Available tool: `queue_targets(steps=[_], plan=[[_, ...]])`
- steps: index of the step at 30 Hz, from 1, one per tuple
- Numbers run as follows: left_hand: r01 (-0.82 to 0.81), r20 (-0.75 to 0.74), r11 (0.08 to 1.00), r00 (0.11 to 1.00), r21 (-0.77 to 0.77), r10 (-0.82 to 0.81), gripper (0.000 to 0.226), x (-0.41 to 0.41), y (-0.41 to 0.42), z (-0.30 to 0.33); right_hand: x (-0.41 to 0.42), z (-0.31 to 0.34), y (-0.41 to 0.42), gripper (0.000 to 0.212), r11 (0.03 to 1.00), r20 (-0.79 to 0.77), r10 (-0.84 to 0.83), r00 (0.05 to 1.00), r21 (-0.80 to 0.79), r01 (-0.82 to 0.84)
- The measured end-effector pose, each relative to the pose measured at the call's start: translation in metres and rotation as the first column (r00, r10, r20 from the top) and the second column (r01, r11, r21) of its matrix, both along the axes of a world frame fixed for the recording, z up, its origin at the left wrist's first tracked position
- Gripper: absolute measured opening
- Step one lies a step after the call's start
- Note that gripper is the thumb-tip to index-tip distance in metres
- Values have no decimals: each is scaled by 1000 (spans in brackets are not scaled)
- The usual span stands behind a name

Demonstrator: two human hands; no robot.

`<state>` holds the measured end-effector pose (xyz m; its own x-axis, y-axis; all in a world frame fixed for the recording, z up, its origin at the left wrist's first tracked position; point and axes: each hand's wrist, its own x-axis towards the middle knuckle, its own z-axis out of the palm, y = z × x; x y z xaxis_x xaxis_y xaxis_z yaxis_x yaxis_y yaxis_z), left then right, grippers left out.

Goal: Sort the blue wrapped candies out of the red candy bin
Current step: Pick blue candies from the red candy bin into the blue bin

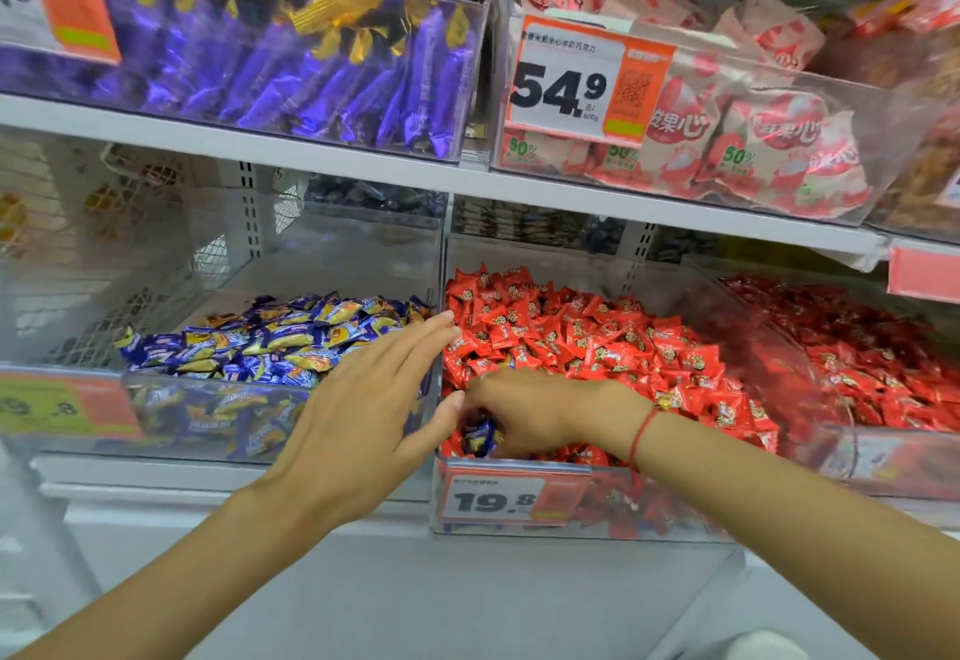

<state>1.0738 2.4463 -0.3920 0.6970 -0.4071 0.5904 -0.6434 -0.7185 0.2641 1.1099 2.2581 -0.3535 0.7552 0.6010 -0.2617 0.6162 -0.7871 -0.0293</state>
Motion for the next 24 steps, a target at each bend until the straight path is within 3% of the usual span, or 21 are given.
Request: queue_targets(steps=[3,7,9,11,14,17,21,23,24], plan=[[-16,9,1000,1000,-20,16,60,-3,-3,4,-2,-5,-8,25,998,45,-30,999,62,27],[-9,46,995,999,-102,14,50,-8,-9,8,-11,2,-37,25,896,-32,-215,976,390,210],[8,83,988,997,-153,5,44,-9,-13,13,-20,9,-48,22,748,-128,-286,950,590,304],[26,110,979,994,-201,-3,38,-9,-18,16,-30,15,-50,17,536,-222,-325,919,758,372],[31,136,973,991,-229,0,30,-13,-24,18,-35,18,-47,16,234,-300,-399,866,880,412],[16,166,977,986,-215,21,27,-16,-29,19,-33,16,-46,17,197,-263,-497,827,894,402],[18,118,976,993,-217,8,26,-17,-30,19,-33,21,-53,16,92,-348,-503,791,889,449],[13,71,971,997,-239,4,30,-17,-31,20,-35,21,-54,16,94,-332,-514,791,895,436],[13,49,972,999,-236,-2,34,-17,-32,21,-36,19,-53,16,145,-254,-548,797,910,389]])
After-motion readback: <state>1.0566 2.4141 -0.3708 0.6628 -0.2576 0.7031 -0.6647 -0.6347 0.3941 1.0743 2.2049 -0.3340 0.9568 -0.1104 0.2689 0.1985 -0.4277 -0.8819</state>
